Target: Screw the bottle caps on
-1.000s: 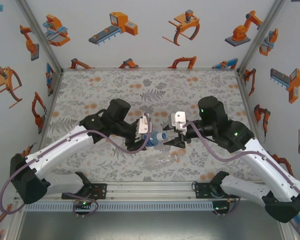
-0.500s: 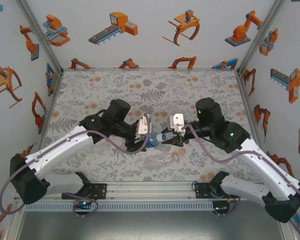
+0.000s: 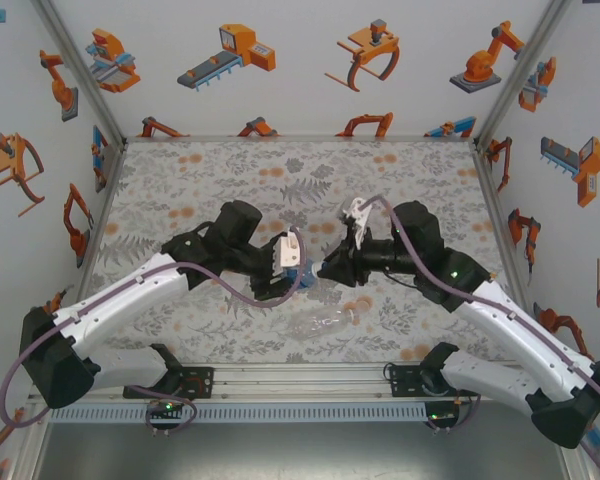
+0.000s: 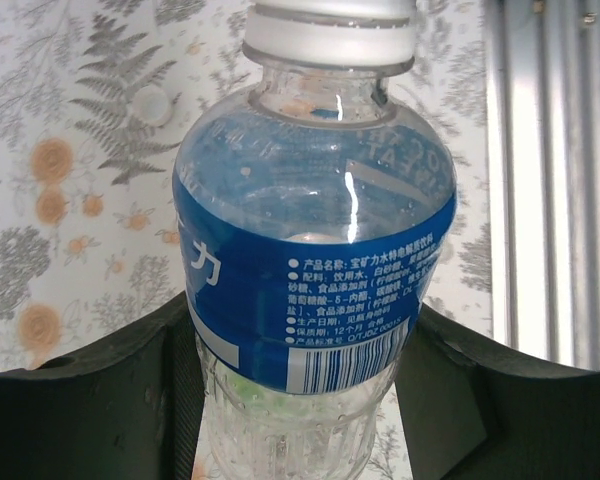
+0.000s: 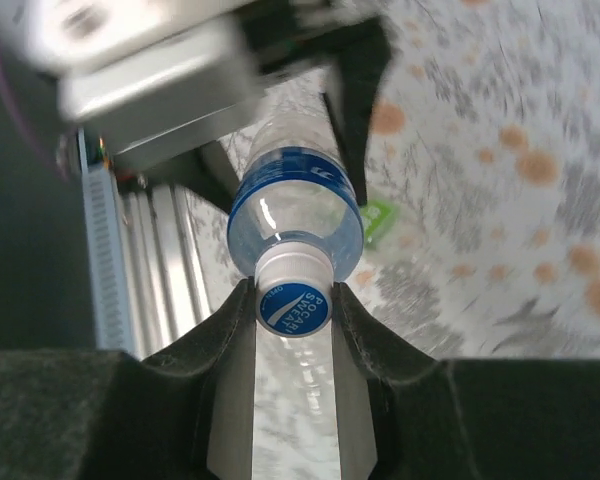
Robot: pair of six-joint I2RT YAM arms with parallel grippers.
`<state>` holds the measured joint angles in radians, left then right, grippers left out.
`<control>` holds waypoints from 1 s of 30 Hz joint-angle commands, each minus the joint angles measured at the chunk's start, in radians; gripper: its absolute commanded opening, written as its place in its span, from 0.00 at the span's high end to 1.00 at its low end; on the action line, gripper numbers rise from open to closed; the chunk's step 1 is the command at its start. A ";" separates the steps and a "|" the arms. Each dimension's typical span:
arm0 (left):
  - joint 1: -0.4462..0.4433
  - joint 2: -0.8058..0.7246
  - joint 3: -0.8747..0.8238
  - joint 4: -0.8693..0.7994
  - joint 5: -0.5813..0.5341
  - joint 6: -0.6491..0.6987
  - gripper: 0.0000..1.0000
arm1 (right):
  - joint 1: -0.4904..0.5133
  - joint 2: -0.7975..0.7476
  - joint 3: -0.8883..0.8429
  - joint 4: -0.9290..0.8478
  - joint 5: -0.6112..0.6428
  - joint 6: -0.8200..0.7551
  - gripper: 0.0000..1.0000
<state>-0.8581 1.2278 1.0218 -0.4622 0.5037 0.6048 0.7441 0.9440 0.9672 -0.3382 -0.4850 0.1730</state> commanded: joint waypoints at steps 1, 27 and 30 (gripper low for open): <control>-0.008 -0.014 -0.015 0.203 -0.101 -0.073 1.00 | 0.003 0.005 -0.019 -0.039 0.305 0.732 1.00; -0.012 0.028 0.111 -0.085 0.117 0.034 1.00 | 0.000 -0.098 0.093 -0.030 -0.058 -0.262 0.60; -0.012 0.028 0.130 -0.124 0.152 0.039 1.00 | 0.000 -0.091 0.105 -0.075 -0.211 -0.436 0.58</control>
<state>-0.8639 1.2583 1.1065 -0.5030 0.5598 0.6079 0.7368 0.8501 1.0321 -0.3790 -0.4877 0.0395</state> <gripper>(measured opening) 0.594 0.407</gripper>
